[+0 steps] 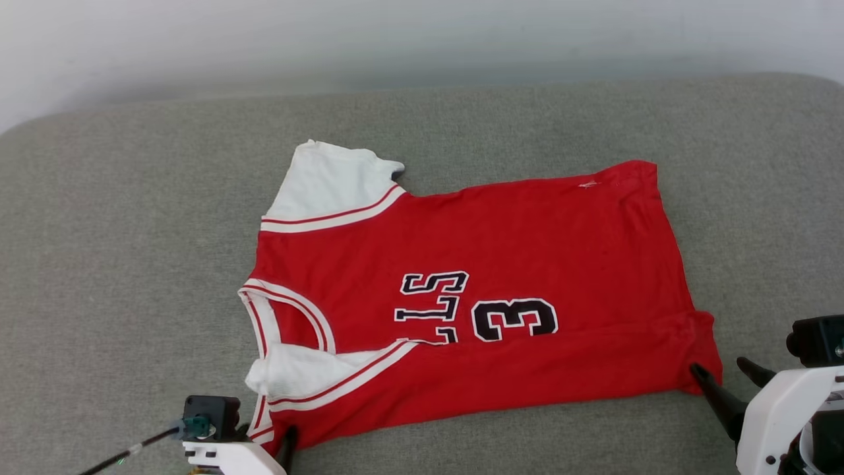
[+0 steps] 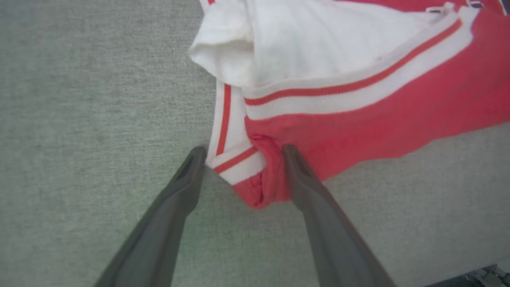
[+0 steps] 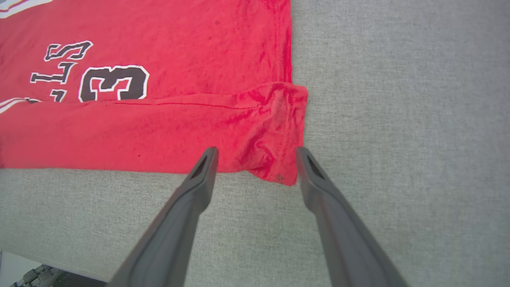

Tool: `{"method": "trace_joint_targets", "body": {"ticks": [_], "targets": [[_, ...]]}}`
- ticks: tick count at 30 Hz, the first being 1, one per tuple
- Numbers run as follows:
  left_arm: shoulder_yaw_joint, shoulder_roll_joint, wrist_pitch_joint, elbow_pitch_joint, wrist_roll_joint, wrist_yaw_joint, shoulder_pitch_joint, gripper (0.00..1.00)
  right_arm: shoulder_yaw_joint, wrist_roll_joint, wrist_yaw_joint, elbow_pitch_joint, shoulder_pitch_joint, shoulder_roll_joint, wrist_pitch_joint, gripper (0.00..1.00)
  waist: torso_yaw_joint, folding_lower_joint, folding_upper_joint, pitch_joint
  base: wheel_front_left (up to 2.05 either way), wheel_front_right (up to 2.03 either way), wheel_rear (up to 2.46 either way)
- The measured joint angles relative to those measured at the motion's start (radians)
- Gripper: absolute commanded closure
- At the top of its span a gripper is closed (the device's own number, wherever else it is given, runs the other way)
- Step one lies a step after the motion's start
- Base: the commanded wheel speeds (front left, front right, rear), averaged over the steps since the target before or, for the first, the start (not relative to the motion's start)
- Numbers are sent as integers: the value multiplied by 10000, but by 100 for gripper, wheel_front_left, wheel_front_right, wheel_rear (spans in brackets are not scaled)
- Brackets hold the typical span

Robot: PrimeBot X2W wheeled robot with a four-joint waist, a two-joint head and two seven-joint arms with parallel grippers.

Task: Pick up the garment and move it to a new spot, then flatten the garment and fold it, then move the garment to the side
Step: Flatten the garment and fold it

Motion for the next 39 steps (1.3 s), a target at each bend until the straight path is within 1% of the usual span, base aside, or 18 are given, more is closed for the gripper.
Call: {"method": "trace_joint_targets", "body": {"ticks": [2, 4, 5, 6, 7, 10, 15, 16, 17, 21, 27, 30, 34, 39], "targets": [[-134, -71, 146, 374, 33, -31, -107, 0, 6, 2, 0, -111, -57, -4, 6, 0, -90, 0, 0, 215, 0, 0, 0], [-345, -73, 330, 554, 69, -188, -221, 0, 21, 6, 0, -151, -94, -13, 6, 0, -141, 0, 0, 319, 0, 0, 0], [-447, -169, 410, 775, -42, -435, -335, 7, 12, 10, 0, -176, -141, -35, 4, 0, -182, 0, 0, 370, 0, 0, 0], [-491, -198, 410, 878, -40, -506, -384, 74, 10, 4, 0, -178, -144, -44, 4, 0, -170, -1, 0, 351, 0, 0, 0], [-491, -198, 410, 878, -40, -506, -384, 100, 10, 4, 0, -178, -144, -44, 4, 0, -170, -1, 0, 351, 0, 0, 0], [-617, -529, 291, 1174, -128, -830, -492, 100, 21, -127, 0, -169, -141, -203, 71, 0, -74, -1, 0, 178, 0, 0, 0], [-671, -673, -44, 1266, -94, -907, -500, 100, -69, -368, 0, 38, -134, -336, 182, 0, 119, 0, 0, -44, 0, 0, 0], [-662, -677, -159, 1141, -23, -907, -514, 100, -171, -602, 0, 274, -109, -393, 280, 0, 257, 0, 0, -122, 0, 0, 0], [-662, -677, -159, 1141, -23, -907, -514, 100, -171, -602, 0, 274, -109, -393, 280, 0, 257, 0, 0, -122, 0, 0, 0], [-569, -596, -391, 610, 63, -848, -508, 100, -267, -805, 0, 918, -144, -401, 420, 0, 542, 0, 0, -197, 0, 0, 0], [-541, -366, -385, -376, 240, -677, -511, 100, -284, -934, 0, 2044, -591, -359, 389, 0, 878, 0, 0, -56, 0, 0, 0], [-562, -343, -359, -723, 309, -625, -539, 100, -194, -989, 0, 2491, -747, -330, 355, 0, 1024, 0, 0, 92, 0, 0, 0], [-617, -337, -305, -920, 347, -591, -603, 100, -65, -972, 0, 2922, -986, -313, 251, 0, 1209, 0, 0, 307, 0, 0, 0], [-686, -366, -290, -917, 372, -606, -613, 100, 180, -986, -4, 3214, -1118, -437, 148, 0, 1374, -1, 0, 515, 0, 0, 0]]}}
